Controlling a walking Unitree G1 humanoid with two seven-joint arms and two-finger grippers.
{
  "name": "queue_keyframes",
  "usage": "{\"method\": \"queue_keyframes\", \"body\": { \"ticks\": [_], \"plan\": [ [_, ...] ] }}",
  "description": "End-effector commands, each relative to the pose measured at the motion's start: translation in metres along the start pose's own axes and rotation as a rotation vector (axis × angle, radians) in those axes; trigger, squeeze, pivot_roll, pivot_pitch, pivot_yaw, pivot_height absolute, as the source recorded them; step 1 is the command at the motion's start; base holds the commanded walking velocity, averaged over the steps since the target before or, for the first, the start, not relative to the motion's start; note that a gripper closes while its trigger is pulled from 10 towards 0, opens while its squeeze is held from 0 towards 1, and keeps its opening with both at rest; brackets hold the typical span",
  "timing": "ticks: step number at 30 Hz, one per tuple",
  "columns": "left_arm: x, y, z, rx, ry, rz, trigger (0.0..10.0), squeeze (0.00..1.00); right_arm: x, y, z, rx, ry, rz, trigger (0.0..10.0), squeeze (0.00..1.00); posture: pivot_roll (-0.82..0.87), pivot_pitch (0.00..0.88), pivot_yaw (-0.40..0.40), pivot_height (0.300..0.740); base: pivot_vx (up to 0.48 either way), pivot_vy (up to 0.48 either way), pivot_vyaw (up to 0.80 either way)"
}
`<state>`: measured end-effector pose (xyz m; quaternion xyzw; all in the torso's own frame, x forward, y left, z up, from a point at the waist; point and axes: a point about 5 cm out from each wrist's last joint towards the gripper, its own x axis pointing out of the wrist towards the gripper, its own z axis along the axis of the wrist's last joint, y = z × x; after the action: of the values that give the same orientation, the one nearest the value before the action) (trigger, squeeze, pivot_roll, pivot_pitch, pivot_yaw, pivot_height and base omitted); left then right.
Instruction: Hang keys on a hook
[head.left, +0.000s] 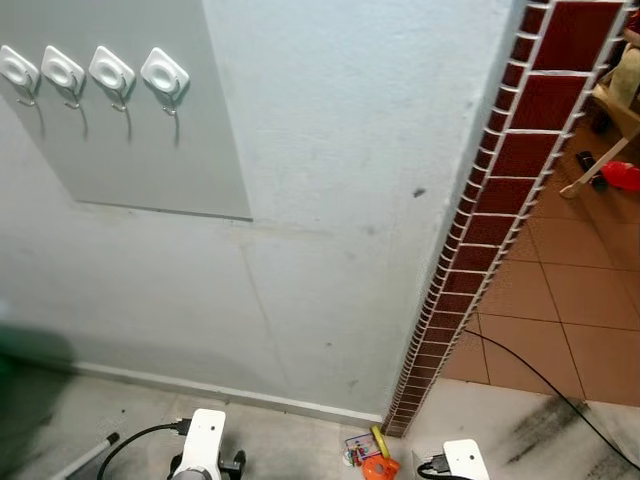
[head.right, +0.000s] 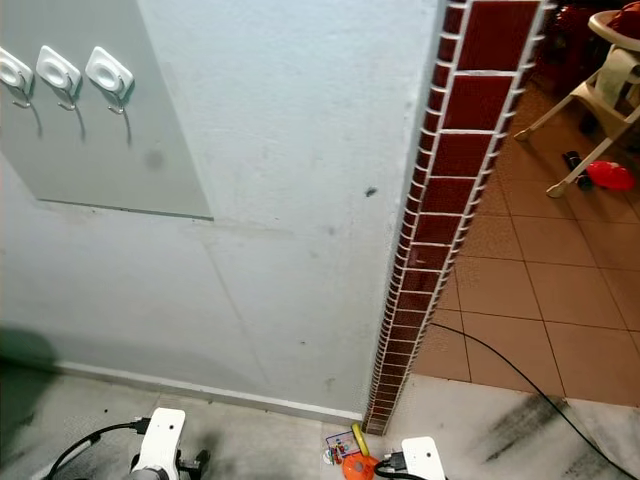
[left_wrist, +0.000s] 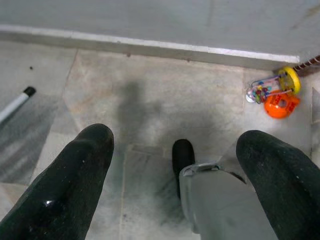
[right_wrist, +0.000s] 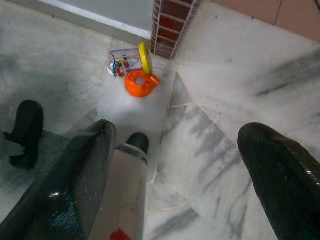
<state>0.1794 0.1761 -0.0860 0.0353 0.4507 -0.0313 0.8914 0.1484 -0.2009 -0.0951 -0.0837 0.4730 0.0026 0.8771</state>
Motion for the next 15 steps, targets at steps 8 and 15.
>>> {"method": "queue_keyframes", "body": {
  "ticks": [8,15],
  "plan": [
    [-0.0009,0.0043,-0.0026,0.032,0.011,0.003,10.0,0.0,0.0002,0.0066,-0.0005,-0.012,0.006,0.022,10.0,0.0,-0.04,0.0,0.037,0.732,0.0,0.077,0.8],
    [-0.0007,0.0021,-0.0028,0.034,0.011,-0.002,10.0,0.0,-0.0001,0.0055,-0.0012,-0.021,0.007,0.024,10.0,0.0,-0.05,0.0,0.034,0.732,0.0,0.0,0.8]
  ]
}}
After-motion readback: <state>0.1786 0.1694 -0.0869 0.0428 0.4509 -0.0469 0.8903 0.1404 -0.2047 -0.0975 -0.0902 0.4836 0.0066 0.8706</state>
